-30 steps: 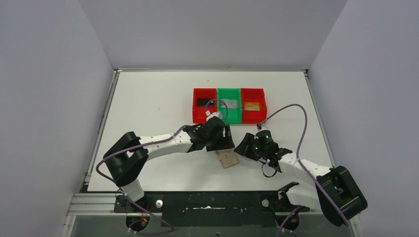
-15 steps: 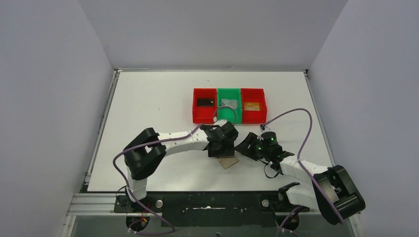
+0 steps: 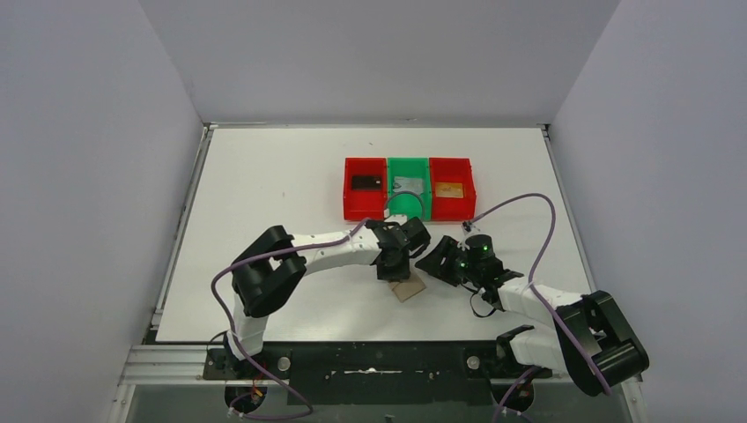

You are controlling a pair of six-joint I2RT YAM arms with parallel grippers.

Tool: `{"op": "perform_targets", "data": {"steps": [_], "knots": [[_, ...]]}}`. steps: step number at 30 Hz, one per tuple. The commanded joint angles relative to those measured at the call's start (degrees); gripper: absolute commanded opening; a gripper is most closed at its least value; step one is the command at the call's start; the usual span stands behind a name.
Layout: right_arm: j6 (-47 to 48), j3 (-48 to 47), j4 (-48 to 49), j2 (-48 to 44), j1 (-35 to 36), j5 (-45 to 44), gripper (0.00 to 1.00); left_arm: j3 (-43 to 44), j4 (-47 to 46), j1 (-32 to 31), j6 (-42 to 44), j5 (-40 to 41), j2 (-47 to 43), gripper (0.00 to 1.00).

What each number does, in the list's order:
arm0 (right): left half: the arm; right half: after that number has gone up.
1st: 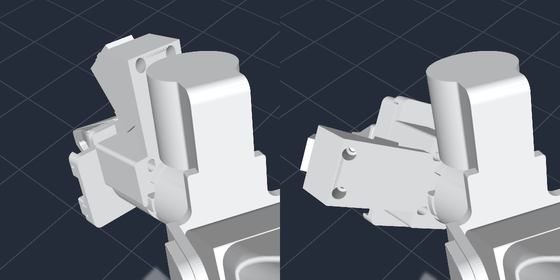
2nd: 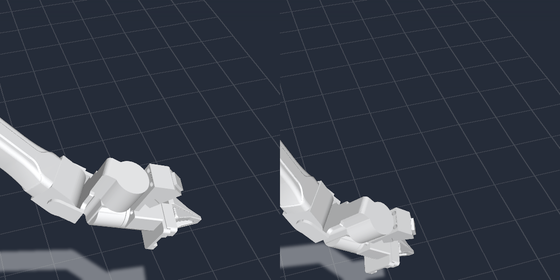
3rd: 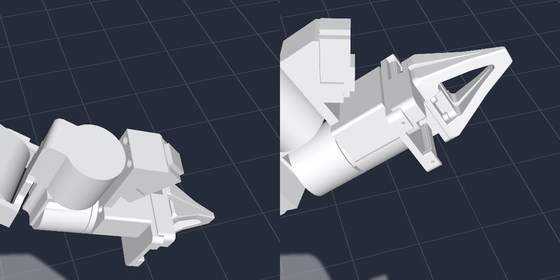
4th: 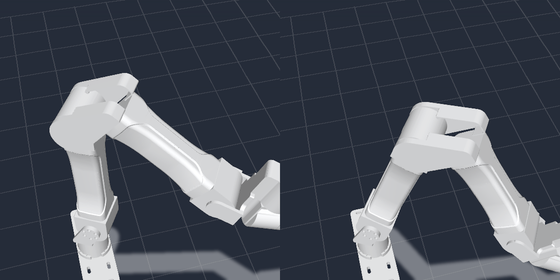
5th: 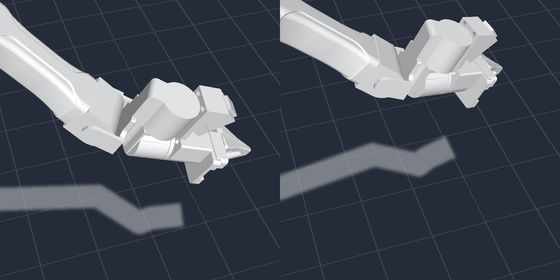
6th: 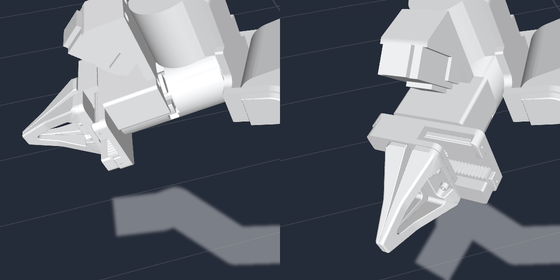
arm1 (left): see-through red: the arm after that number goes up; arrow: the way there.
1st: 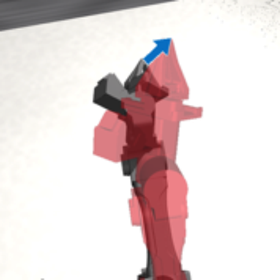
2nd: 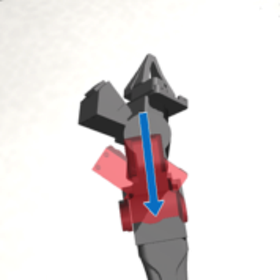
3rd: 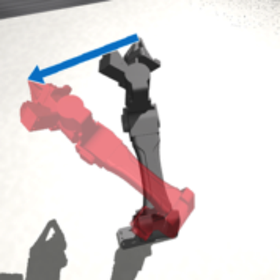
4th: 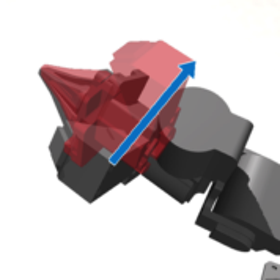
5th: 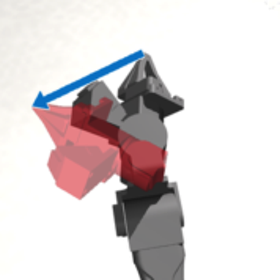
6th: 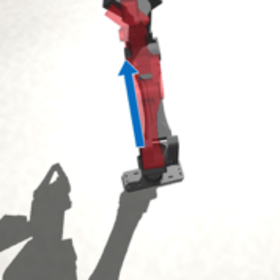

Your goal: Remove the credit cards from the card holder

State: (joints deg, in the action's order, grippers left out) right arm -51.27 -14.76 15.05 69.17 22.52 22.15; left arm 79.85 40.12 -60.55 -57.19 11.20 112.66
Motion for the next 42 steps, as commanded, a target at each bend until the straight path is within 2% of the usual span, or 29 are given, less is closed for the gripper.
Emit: {"op": "perform_targets", "data": {"steps": [1,4,10,14,18,25,32,42], "knots": [[1.7,1.1,-2.4,1.5,-0.2,-0.9,0.53,-1.9,-0.6,-0.4,1.0,0.2,0.5,0.21],[2.0,0.9,-2.4,1.6,-0.2,-0.8,0.53,-2.3,-1.0,-0.4,1.4,0.5,0.2,0.11],[4.4,-0.5,-3.4,0.6,0.0,1.3,0.6,-4.2,-4.2,-1.0,2.3,3.1,-3.7,0.1],[7.3,-2.7,-7.6,-0.7,0.4,-0.2,0.64,-8.4,-8.5,-1.0,2.0,5.5,-10.5,0.12],[8.9,-4.9,-11.7,-1.3,1.0,-2.4,0.65,-16.6,-14.8,-1.0,0.4,7.1,-18.3,0.15],[10.1,-9.1,-15.8,-1.0,4.8,-5.8,0.66,-31.0,-24.3,-0.3,-4.4,6.1,-29.3,0.27],[12.2,-15.4,-19.9,2.3,11.1,-10.7,0.68,-38.8,-26.8,0.2,-8.9,5.5,-33.4,0.31],[12.3,-18.3,-21.0,4.5,14.2,-11.9,0.69,-40.3,-28.9,0.4,-10.3,4.2,-32.4,0.34]]}}
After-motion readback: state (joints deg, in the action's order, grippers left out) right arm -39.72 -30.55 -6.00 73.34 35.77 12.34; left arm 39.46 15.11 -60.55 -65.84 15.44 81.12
